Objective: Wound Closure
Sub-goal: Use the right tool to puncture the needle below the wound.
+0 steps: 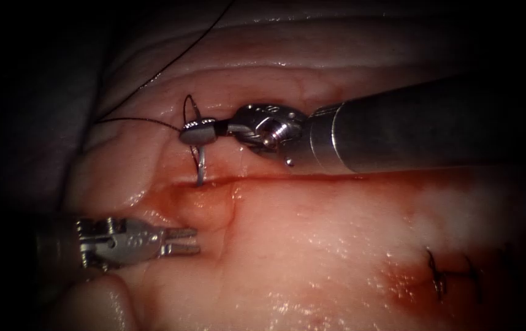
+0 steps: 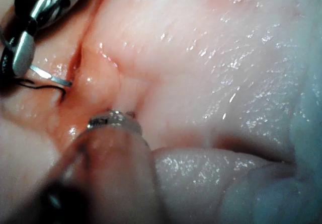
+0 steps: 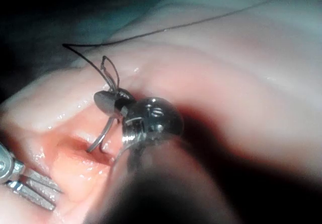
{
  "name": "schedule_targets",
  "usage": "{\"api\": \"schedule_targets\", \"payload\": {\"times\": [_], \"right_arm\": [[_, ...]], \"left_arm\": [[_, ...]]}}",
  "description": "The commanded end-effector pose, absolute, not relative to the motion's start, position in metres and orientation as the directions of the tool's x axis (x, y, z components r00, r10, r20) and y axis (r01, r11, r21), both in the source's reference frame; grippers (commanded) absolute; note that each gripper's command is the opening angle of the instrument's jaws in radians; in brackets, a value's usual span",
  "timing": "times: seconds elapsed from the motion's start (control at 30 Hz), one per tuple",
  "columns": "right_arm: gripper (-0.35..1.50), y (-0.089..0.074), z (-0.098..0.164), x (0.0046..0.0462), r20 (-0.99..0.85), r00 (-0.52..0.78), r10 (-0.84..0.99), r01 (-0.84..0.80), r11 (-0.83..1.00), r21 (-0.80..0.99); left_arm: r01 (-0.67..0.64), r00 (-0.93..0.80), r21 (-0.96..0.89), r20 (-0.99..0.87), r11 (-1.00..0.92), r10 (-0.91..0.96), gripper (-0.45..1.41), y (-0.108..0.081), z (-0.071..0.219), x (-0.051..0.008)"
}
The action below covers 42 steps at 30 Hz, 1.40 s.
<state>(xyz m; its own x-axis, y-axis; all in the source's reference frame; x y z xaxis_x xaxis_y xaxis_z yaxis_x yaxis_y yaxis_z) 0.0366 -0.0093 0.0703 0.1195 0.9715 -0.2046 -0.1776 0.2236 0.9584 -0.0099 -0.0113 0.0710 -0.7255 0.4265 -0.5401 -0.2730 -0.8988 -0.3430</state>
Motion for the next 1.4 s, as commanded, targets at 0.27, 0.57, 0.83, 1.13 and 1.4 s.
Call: {"api": "schedule_targets", "payload": {"times": [0.27,0.57,0.83,1.13,1.4], "right_arm": [[-0.35,-0.0114,0.0694,0.0379,-0.085,0.072,0.994,-0.154,0.096,0.983],[-0.35,-0.0132,0.0684,0.0387,0.066,0.05,0.997,-0.12,-0.06,0.991],[-0.35,-0.0155,0.0679,0.0384,0.083,0.086,0.993,-0.115,-0.073,0.991],[-0.35,-0.0177,0.067,0.0387,0.1,0.117,0.988,-0.096,-0.089,0.991],[-0.35,-0.019,0.0661,0.0392,0.119,0.136,0.984,-0.085,-0.108,0.991]], "left_arm": [[-0.27,-0.727,-0.346,-0.539,-0.899,0.425,-0.06,-0.0116,0.0714,-0.0104],[-0.272,-0.725,-0.35,-0.538,-0.896,0.43,-0.06,-0.0114,0.0714,-0.0101],[-0.267,-0.724,-0.356,-0.539,-0.895,0.43,-0.05,-0.0112,0.0712,-0.0098],[-0.269,-0.725,-0.355,-0.538,-0.895,0.431,-0.05,-0.0111,0.0712,-0.0097],[-0.269,-0.725,-0.356,-0.536,-0.895,0.432,-0.05,-0.0109,0.071,-0.0096]]}}
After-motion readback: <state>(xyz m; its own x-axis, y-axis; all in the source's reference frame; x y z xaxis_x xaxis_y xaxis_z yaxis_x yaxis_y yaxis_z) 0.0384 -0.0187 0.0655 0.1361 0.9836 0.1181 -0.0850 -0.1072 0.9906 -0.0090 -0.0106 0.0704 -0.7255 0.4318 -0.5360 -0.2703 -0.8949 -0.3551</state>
